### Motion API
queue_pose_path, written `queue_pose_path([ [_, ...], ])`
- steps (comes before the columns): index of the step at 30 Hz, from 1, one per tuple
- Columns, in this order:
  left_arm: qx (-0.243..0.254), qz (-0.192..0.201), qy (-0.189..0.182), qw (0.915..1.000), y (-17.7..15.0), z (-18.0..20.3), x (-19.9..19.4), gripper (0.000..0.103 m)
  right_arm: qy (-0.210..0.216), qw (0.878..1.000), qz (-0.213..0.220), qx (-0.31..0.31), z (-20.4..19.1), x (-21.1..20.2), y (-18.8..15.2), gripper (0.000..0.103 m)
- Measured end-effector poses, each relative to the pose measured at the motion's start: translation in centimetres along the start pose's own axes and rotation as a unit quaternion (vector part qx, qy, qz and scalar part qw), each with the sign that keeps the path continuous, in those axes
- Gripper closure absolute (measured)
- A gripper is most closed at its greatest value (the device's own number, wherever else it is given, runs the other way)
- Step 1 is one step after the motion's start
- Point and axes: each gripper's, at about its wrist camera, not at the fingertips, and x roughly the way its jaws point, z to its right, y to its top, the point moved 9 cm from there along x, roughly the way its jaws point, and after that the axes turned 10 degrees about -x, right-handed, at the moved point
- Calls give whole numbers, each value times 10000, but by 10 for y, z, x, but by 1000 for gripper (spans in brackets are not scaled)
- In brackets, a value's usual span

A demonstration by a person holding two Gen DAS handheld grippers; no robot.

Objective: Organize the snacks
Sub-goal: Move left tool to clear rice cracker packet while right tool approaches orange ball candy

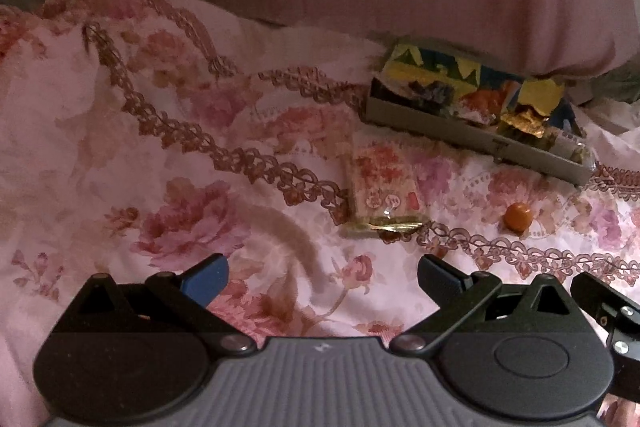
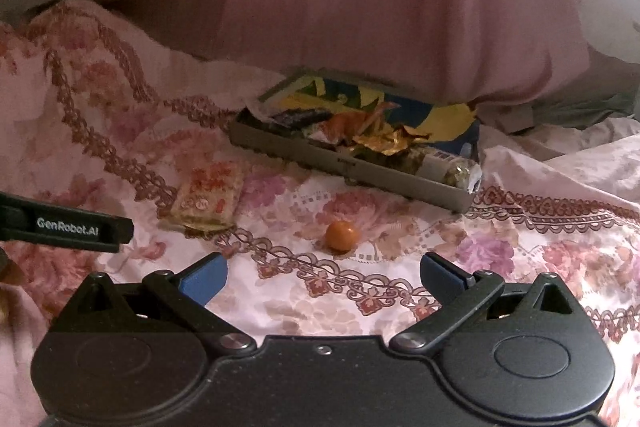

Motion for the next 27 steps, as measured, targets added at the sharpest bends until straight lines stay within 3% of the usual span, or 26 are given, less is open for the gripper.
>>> queue_pose_path([
  [6, -46, -759, -42, 9971, 3, -2, 32, 0, 46, 9993, -364, -102, 16, 27, -7, 1],
  [9, -54, -919, 17, 9957, 10, -6, 46, 0, 132, 9983, -562, 86, 24, 44, -14, 1],
  [15, 498, -836, 166, 9951, 33, 1, 72, 0, 432, 9950, -818, 382, 23, 77, -16, 1],
  [20, 873, -711, -49, 9936, 43, 22, 95, 0, 311, 9959, -799, 292, 23, 98, -8, 1],
  [27, 1174, -627, -248, 9908, 49, 51, 125, 0, 224, 9929, -922, 711, 36, 131, -7, 1],
])
